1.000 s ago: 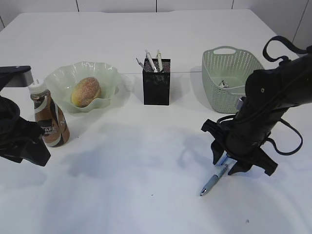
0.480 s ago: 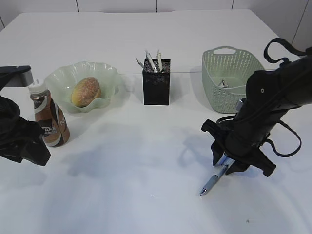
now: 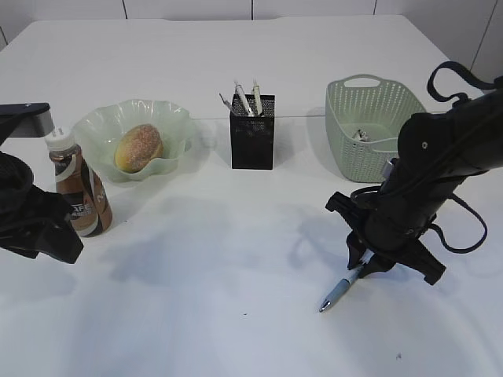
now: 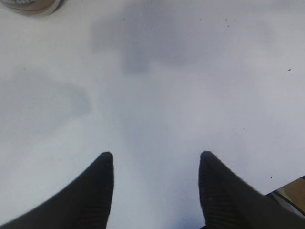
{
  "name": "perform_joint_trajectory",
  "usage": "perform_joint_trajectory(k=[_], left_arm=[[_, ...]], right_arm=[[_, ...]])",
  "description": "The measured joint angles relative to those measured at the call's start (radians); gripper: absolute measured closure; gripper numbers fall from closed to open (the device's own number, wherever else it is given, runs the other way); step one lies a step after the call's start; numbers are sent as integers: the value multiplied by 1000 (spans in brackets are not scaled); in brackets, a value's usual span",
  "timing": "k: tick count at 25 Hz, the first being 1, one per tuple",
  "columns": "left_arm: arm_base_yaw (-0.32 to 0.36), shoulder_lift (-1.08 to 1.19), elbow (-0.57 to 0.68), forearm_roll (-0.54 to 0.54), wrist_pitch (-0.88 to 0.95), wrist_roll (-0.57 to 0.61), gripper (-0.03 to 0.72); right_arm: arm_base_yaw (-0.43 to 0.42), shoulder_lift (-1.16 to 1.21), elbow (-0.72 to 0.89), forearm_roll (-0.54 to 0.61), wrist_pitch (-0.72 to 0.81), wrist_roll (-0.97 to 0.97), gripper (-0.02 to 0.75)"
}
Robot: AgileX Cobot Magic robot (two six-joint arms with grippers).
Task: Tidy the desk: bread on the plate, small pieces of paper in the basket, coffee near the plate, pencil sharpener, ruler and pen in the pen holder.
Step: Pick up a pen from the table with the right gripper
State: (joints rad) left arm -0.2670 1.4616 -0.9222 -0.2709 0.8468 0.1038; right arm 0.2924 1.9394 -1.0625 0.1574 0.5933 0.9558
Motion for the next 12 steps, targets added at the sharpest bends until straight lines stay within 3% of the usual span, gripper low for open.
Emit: perform_joint_trajectory(k=[12], left_arm=[[0,0,0,0,-3,0,288]], right_arm=[[-2,0,-2,-36,4,-1,645]])
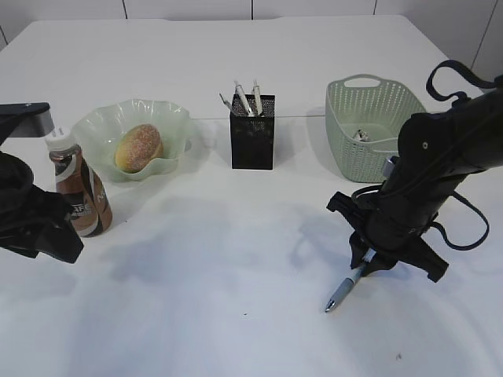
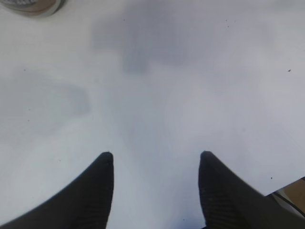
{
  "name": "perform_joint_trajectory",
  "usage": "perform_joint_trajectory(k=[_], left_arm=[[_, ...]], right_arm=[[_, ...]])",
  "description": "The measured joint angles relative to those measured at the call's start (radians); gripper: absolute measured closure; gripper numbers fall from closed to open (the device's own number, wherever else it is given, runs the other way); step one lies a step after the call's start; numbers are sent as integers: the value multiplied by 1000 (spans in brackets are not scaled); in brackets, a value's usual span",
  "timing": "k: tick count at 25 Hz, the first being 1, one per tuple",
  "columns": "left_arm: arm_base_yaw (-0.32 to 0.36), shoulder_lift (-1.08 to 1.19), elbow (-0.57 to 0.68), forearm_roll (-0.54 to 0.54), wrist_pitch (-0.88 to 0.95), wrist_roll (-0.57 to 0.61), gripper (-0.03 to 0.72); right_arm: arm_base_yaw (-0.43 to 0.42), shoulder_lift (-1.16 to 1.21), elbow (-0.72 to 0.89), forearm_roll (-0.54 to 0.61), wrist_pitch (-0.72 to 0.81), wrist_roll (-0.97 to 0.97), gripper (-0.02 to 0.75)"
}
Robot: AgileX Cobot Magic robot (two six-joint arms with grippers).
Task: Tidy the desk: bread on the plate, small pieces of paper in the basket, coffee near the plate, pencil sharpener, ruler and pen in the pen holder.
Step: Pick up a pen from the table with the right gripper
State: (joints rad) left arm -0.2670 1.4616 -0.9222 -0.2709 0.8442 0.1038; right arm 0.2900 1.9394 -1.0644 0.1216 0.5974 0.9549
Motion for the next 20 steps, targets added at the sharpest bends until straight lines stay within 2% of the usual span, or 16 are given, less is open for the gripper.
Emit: perform_joint_trajectory(k=[13,20], left_arm=[[0,0,0,0,-14,0,288],[0,0,0,0,-18,-2,288]], right_arm=[[0,2,-24,-17,85,-23,645],[0,6,-128,-71,184,-39,645]])
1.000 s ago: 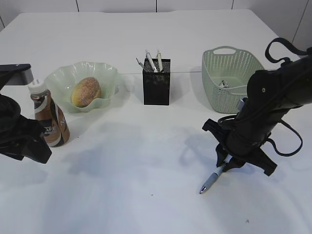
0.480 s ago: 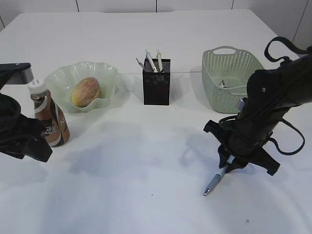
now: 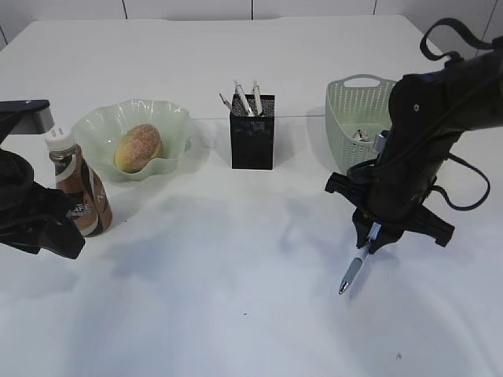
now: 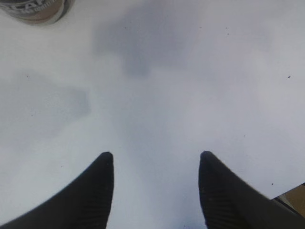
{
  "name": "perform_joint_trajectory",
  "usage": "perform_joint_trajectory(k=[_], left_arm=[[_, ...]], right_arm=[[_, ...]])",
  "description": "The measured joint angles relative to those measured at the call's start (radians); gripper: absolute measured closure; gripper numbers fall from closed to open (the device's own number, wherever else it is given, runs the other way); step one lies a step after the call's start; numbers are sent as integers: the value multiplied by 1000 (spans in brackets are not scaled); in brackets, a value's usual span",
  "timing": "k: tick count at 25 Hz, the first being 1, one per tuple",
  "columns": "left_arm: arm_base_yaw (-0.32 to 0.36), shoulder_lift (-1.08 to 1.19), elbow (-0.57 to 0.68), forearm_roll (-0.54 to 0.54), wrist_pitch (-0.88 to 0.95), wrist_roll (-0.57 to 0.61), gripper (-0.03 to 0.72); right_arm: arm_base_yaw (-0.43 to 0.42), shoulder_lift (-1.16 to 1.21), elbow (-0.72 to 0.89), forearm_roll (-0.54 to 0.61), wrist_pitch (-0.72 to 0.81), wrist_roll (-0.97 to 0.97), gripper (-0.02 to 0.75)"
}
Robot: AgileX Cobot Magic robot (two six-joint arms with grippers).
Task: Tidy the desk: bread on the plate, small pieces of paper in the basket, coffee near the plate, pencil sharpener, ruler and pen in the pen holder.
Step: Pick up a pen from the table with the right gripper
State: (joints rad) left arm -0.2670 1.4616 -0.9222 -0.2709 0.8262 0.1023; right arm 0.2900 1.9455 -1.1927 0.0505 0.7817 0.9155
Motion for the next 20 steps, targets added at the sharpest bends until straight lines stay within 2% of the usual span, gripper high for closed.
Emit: perform_joint_trajectory(k=[3,10,11,13,14,20], left_arm=[[0,0,0,0,-2,0,288],[0,0,0,0,-4,0,288],[0,0,0,0,-4,0,288],[0,0,0,0,-6,0,288],[0,0,0,0,-6,0,288],[0,0,0,0,-6,0,288]], right_arm=[[0,0,-80,-51,63,-21,646],[0,0,-166,-71,94,-118,646],[4,2,-219,-79,99,-200,646],[4,2,-219,-79,99,-200,646],[9,3,-271,-81,100,-285,646],[8,4,-346,-82,102,-422,646]])
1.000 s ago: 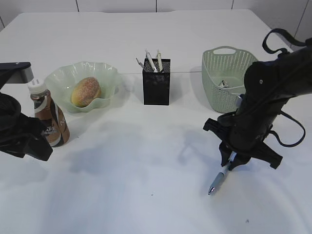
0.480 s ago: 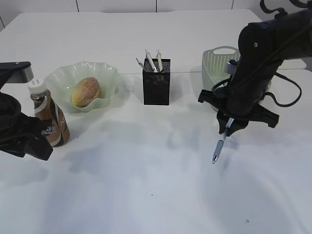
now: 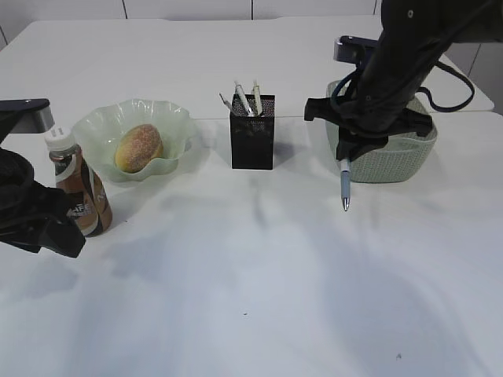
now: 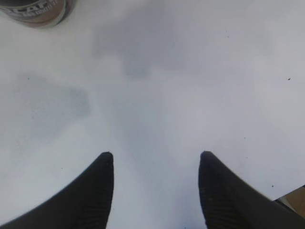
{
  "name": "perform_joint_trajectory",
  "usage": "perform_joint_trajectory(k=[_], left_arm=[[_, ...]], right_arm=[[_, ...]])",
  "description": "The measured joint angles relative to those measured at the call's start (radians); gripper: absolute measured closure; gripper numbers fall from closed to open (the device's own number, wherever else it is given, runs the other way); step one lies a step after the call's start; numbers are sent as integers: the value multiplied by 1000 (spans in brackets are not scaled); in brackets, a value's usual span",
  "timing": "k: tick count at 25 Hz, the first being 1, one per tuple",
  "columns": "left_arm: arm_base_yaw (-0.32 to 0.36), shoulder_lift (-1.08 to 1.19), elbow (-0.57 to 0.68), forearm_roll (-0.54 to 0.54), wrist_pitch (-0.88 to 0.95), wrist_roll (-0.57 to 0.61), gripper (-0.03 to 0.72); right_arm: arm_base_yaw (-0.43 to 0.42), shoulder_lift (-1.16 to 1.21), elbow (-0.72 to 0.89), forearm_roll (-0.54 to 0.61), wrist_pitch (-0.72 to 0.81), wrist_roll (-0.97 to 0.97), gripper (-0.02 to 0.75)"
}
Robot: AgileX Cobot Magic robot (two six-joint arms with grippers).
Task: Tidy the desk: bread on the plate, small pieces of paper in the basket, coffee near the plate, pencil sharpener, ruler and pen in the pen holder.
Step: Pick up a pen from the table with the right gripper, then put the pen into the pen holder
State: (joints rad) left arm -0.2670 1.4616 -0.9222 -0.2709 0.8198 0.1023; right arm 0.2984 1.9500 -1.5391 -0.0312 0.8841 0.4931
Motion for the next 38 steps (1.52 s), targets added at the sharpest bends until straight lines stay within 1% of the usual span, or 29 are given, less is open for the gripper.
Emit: perform_joint_trajectory(k=[4,8,12,16,17,22,25,29,32,36,38], left_arm=[[0,0,0,0,-2,0,288],[0,0,0,0,-2,0,288],[0,0,0,0,-6,0,288],[0,0,0,0,-17,0,288],[0,0,0,0,-20,0,288],[0,0,0,0,-26,0,288],[0,0,0,0,-30,0,288],[0,0,0,0,-50,0,288],[0,0,0,0,-59,0,288],[0,0,0,0,-78,0,288],[0,0,0,0,-83,0,288]], right_arm=[[0,2,-50,0,-4,-122,646],[0,3,-81,31,-31,-206,646],[0,3,-105,78,-103,-331,646],[0,3,-106,125,-185,-402,646],[0,3,-106,125,-185,-402,646],[0,4,-106,138,-347,-448,646],[0,4,-106,138,-406,-453,646],[0,11,-106,139,-555,-457,646],[0,26,-106,142,-626,-457,646],[4,47,-106,142,-676,-458,646],[19,67,-106,137,-738,-459,646]])
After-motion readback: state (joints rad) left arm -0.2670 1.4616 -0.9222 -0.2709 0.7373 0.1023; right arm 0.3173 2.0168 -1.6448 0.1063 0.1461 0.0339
